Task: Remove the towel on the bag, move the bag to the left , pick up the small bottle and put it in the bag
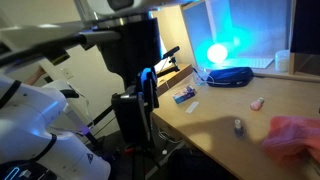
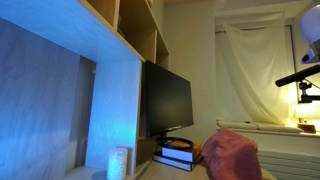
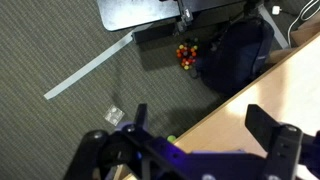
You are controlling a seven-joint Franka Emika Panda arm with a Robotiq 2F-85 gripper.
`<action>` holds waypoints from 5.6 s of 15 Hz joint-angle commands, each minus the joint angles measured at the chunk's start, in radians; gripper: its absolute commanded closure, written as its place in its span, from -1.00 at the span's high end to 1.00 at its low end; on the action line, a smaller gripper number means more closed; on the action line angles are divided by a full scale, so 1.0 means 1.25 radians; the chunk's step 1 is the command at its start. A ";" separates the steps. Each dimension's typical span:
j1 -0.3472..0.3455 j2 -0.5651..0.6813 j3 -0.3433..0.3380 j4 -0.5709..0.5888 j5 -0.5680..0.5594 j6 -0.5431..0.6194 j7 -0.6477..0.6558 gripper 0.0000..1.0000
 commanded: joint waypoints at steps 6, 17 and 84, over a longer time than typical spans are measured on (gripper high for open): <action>0.038 0.021 0.087 0.100 -0.007 -0.027 0.046 1.00; 0.124 0.279 0.212 0.484 -0.013 0.007 0.216 1.00; 0.050 1.153 0.119 1.198 0.065 -0.022 0.760 1.00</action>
